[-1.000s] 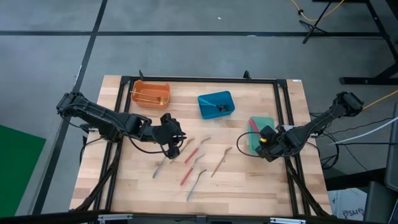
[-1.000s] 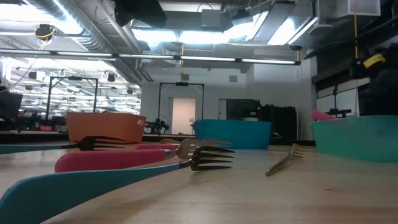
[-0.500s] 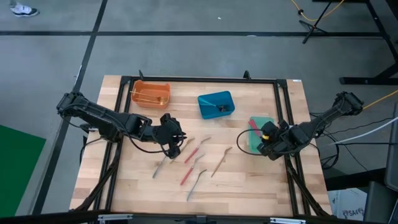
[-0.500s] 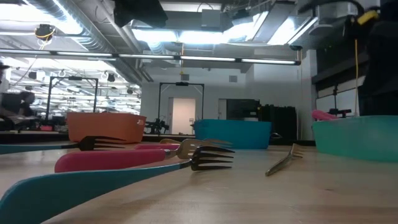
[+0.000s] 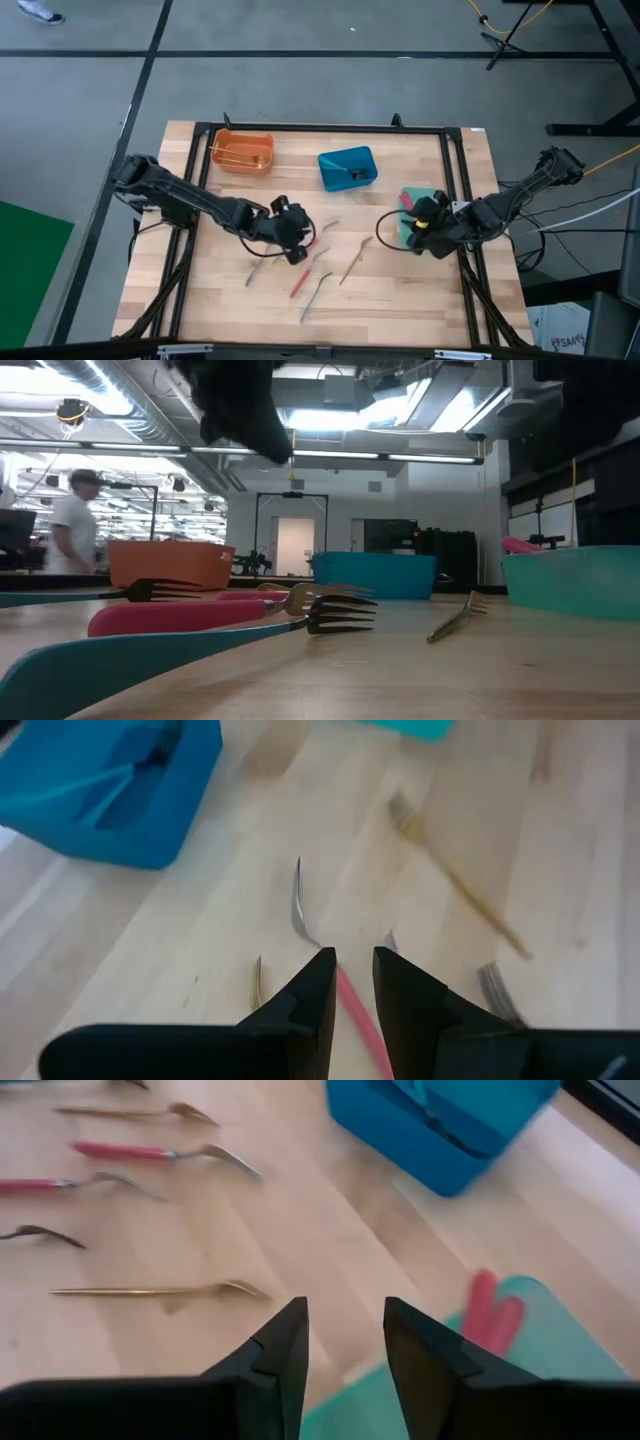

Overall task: Sort silverware by color (type)
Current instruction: Put the gold fork into the orange bin

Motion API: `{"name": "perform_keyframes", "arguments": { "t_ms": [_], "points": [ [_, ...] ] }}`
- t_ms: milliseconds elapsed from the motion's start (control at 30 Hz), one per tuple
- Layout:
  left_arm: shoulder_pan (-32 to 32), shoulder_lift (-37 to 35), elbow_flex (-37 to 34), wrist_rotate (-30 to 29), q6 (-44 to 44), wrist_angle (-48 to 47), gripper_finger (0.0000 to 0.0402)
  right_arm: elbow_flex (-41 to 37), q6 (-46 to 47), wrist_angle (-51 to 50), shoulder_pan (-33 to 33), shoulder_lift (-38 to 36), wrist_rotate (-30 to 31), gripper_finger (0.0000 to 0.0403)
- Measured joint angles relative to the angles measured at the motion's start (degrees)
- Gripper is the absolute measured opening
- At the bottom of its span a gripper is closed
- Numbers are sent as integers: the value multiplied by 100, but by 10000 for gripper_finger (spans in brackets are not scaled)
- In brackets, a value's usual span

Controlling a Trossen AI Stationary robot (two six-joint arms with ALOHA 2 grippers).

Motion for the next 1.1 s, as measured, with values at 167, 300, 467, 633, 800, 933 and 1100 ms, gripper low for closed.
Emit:
{"name": "perform_keyframes", "arguments": {
  "t_ms": [167,300,467,633,800,933,1100],
  "points": [
    [-2,456,0,4,0,-24,64,0,-383,538,-1,1,-7,121],
    [17,836,0,2,-4,-125,64,0,-722,807,-2,1,5,121],
    [108,1245,0,2,-408,-390,64,0,-1016,860,-1,1,20,121],
    [193,1469,-2,7,-603,-696,64,0,-1137,860,-1,1,67,121],
    [199,1496,-9,16,-664,-717,64,0,-1138,860,-1,1,67,121],
    [173,1496,-9,180,-887,-746,64,0,-1139,860,-1,1,67,121],
    [170,1496,-9,513,-916,-747,64,0,-1139,857,0,1,67,121]
  ]
}}
